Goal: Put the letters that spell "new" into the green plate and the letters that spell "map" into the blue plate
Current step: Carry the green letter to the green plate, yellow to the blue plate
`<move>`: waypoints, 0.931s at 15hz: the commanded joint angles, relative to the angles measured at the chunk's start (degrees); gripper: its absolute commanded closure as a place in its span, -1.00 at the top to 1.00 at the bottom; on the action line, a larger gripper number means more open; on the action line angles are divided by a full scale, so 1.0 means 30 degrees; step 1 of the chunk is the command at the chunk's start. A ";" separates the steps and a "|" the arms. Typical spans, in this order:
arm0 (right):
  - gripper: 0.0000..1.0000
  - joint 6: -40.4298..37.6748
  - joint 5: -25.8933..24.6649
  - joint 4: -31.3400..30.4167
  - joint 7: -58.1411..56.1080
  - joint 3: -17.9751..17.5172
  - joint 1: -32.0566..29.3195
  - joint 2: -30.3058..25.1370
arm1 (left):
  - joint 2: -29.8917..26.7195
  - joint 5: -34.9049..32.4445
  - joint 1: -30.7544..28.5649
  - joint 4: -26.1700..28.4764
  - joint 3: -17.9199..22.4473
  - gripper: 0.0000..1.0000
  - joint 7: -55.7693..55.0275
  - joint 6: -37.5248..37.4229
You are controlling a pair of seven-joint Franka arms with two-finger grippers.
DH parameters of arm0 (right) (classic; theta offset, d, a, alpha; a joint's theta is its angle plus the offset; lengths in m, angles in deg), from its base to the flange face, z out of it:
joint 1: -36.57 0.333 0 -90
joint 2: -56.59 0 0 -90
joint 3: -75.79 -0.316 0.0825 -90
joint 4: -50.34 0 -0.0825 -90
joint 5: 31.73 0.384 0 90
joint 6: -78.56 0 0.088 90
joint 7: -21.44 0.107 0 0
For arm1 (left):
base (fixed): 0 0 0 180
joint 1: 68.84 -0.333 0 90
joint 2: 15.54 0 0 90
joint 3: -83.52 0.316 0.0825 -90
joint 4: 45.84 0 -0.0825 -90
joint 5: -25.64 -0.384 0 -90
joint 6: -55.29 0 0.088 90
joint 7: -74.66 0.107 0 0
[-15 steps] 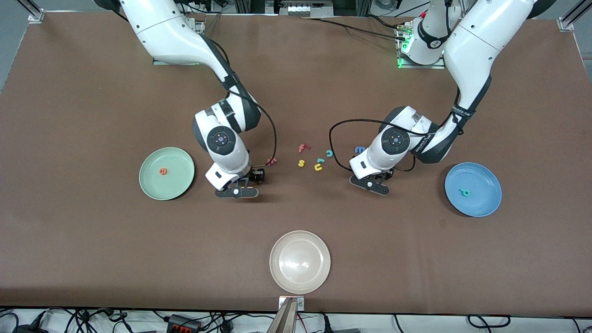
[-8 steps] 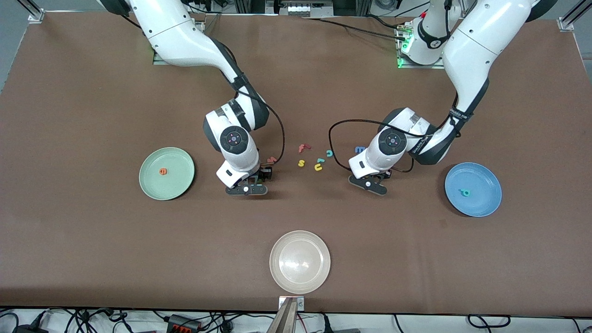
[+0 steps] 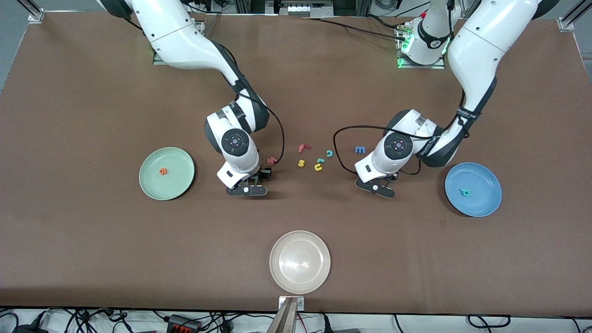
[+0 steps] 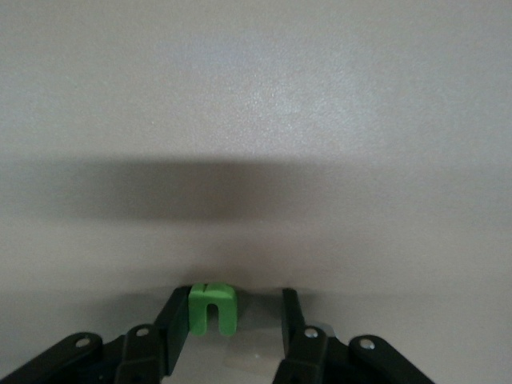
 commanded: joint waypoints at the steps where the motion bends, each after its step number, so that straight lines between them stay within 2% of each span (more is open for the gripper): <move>1: 0.04 -0.0046 -0.0007 0.0512 0.0272 0.0137 0.0320 0.0355 | -0.1494 -0.0392 -0.0560 -0.0686 -0.0067 -0.74 0.0256 -0.3093; 2: 0.01 -0.0075 -0.0007 0.0512 0.0272 0.0137 0.0320 0.0355 | -0.1671 -0.0392 -0.0968 -0.0746 -0.0038 -0.74 0.0285 -0.3769; 4: -0.19 -0.0075 -0.0007 0.0512 0.0214 0.0137 0.0321 0.0326 | -0.1878 -0.0421 -0.2546 -0.0747 0.0021 -0.74 0.0315 -0.4797; 9: -0.71 -0.0134 0.0022 0.0541 0.0039 0.0137 0.0233 0.0209 | -0.1615 -0.0451 -0.5333 -0.0542 0.0079 -0.74 0.0982 -0.4918; 11: -0.77 -0.0308 0.0024 0.0860 -0.0079 0.0254 -0.0001 0.0004 | -0.1498 -0.0451 -0.6560 -0.0571 0.0138 -0.74 0.3378 -0.4744; 14: -0.78 -0.3026 -0.0709 0.1040 -0.2853 0.0575 -0.0993 -0.0841 | -0.0913 -0.0451 -0.8234 -0.0542 0.0138 -0.66 0.6489 -0.3633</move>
